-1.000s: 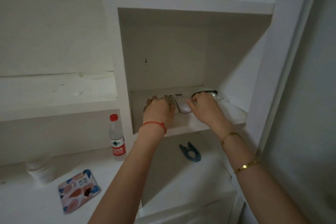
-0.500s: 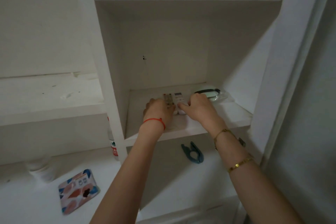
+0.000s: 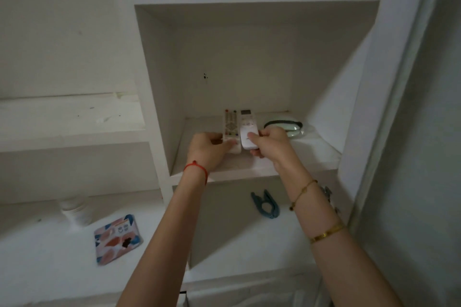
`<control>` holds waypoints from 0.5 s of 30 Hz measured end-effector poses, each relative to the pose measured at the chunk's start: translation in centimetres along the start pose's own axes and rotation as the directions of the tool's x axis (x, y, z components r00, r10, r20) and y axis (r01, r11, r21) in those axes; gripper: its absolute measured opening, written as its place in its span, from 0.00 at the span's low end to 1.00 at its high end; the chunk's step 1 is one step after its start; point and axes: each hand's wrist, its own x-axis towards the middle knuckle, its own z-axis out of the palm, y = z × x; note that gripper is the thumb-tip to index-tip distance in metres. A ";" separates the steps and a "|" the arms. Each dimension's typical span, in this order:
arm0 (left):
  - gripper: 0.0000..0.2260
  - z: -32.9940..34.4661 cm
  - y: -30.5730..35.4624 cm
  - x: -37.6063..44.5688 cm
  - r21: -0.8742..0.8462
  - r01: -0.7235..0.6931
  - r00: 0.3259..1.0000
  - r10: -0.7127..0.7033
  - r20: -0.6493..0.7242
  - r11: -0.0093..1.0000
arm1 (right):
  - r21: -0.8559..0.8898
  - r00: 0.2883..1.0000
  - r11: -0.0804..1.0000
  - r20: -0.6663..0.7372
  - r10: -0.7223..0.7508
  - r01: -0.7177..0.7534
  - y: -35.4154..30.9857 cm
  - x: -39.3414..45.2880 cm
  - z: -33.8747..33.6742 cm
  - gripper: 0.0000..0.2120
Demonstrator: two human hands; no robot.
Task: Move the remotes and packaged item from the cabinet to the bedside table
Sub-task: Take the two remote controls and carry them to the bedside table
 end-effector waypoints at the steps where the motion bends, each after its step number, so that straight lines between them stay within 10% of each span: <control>1: 0.14 -0.2 -0.1 -0.7 -0.033 -0.015 1.000 0.015 -0.002 0.999 | 0.016 1.000 1.000 0.008 -0.010 0.010 0.0 -0.6 -0.1 0.11; 15: 0.12 -2.7 -0.4 -15.4 -0.266 -0.037 0.998 0.023 -0.056 0.963 | 0.244 0.991 0.969 0.114 -0.064 0.034 2.0 -13.8 -3.0 0.14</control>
